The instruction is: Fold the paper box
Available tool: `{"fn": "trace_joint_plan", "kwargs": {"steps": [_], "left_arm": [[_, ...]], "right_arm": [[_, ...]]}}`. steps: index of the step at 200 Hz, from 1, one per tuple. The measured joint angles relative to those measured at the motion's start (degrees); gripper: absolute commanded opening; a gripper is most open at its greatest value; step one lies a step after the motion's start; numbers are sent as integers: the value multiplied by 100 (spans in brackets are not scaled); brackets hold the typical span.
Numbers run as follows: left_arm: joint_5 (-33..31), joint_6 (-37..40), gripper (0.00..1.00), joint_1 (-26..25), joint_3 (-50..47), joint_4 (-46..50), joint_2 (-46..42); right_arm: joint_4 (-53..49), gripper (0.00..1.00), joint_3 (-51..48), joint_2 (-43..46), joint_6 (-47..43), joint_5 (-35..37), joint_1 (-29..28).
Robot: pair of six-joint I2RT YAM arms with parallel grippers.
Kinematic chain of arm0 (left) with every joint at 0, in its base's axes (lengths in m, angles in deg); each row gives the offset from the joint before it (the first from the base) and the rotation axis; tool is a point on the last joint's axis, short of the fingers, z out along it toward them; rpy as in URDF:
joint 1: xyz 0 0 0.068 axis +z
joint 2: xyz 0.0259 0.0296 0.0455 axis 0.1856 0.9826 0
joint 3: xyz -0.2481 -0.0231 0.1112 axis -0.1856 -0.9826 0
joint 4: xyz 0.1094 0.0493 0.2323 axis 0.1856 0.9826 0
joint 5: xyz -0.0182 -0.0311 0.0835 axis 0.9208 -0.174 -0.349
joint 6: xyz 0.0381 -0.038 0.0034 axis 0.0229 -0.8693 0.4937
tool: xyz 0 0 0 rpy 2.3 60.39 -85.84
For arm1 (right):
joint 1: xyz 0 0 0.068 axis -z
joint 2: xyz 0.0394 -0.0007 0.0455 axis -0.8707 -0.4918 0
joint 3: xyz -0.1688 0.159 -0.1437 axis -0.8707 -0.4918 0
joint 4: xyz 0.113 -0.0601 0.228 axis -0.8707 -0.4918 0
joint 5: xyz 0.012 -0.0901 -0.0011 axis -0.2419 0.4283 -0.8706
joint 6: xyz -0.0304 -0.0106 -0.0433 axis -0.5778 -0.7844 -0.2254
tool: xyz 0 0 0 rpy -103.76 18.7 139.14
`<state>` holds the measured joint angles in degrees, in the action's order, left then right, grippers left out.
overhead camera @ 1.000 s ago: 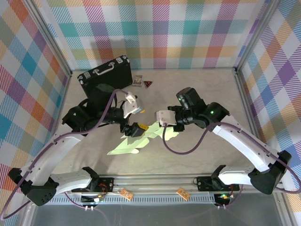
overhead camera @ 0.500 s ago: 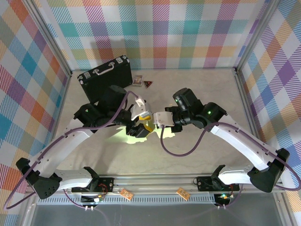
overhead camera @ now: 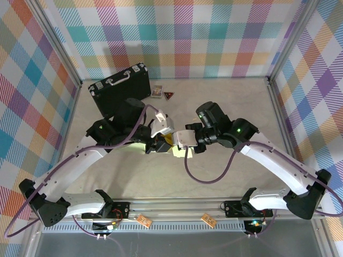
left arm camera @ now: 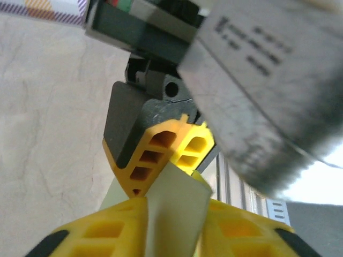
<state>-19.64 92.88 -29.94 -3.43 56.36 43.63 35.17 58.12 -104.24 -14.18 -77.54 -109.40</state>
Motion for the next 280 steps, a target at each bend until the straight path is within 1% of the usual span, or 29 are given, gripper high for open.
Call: {"fn": "trace_joint_plan", "kwargs": {"steps": [14,19,52,63,88,90,94,97,98,103,108,112,137,161,170,174,185,194,210,223,236,255,266,280], "left_arm": [[42,33,7,-15,-85,-109,-96],[52,0,5,-15,-111,-131,-122],[92,52,4,-22,-144,-129,-162],[105,52,0,-22,-144,-122,-162],[125,50,0,-22,-144,-122,-162],[125,50,0,-22,-144,-122,-162],[125,48,0,-22,-144,-122,-162],[125,46,0,-22,-144,-122,-162],[122,46,0,-22,-144,-122,-162],[116,44,0,-22,-144,-127,-162],[74,44,0,-22,-144,-144,-164],[35,28,0,-22,-144,-153,-166],[-131,35,0,-20,-179,-144,-269],[-297,144,0,-20,-304,-120,-619],[-387,179,0,-20,-321,-109,-772],[-442,181,0,-20,-323,-105,-844],[-570,203,0,-17,-317,-94,-1014],[-638,227,0,-15,-282,-28,-1113],[-693,310,0,-4,-262,57,-1257],[-715,352,0,7,-275,61,-1390],[-715,376,0,35,-332,42,-1569],[-649,376,0,63,-391,33,-1805],[-555,369,0,72,-404,28,-1908],[-426,350,0,72,-409,26,-2011]], "right_arm": [[9,0,-20,24,-11,-57,-42],[7,0,-22,33,-9,-83,-66],[-35,0,-28,50,-9,-118,-105],[-37,0,-28,50,-7,-127,-109],[-46,0,-28,50,0,-133,-109],[-44,1,-31,50,0,-131,-109],[-44,8,-31,50,13,-133,-109],[-44,17,-31,50,24,-131,-109],[-42,18,-31,50,44,-133,-109],[-37,34,-31,50,59,-133,-109],[-37,44,-33,55,83,-149,-111],[-28,49,-48,70,120,-168,-116],[232,63,-297,435,398,-352,-164],[822,72,-1029,1429,852,-592,-162],[1060,81,-1351,1880,975,-638,-155],[1145,83,-1467,2059,1091,-634,-151],[1436,83,-1777,2479,1248,-509,-146],[1655,80,-1974,2734,1375,-247,-146],[2004,76,-2166,2957,1515,544,-127],[2208,72,-2225,2929,1613,1174,26],[2317,71,-2251,2865,1696,1613,302],[2328,66,-2302,2710,1720,1989,601],[2323,64,-2308,2583,1694,2149,638],[2306,60,-2310,2391,1652,2184,638]]}}
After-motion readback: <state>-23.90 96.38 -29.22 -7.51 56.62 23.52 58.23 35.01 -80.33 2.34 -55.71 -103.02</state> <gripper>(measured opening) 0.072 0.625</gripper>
